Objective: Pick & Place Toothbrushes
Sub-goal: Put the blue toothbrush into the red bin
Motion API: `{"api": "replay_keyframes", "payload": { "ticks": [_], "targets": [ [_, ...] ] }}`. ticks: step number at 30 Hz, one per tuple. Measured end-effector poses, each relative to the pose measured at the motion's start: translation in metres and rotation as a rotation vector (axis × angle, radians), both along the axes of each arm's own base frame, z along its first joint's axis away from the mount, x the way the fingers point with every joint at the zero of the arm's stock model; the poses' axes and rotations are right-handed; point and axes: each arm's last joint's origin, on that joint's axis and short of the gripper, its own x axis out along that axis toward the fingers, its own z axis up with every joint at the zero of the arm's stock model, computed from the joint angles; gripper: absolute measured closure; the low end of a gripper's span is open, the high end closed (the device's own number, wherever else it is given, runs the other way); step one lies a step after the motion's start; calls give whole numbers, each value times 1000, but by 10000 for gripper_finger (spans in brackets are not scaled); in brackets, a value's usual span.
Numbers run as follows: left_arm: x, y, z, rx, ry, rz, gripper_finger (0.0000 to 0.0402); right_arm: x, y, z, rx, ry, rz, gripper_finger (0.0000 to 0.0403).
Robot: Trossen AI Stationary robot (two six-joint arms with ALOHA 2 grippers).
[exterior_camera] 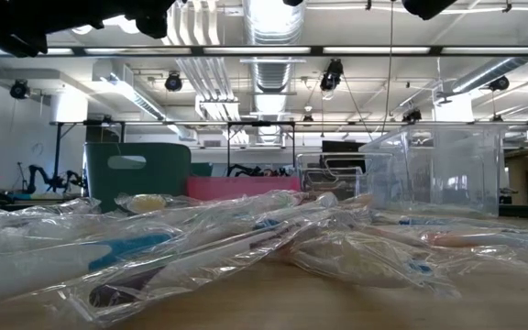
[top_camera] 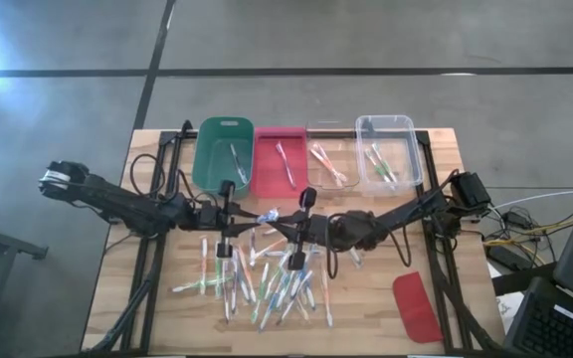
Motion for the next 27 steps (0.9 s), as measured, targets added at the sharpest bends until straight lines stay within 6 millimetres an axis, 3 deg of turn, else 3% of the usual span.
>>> {"api": "replay_keyframes", "payload": {
  "ticks": [9, 27],
  "targets": [
    [0, 0, 0, -1, 2, 5, 339, 5, 1, 6, -8, 18, 8, 386],
    [0, 0, -1, 0, 13, 9, 339, 12, -2, 13, 6, 56, 6, 287]
  ]
}}
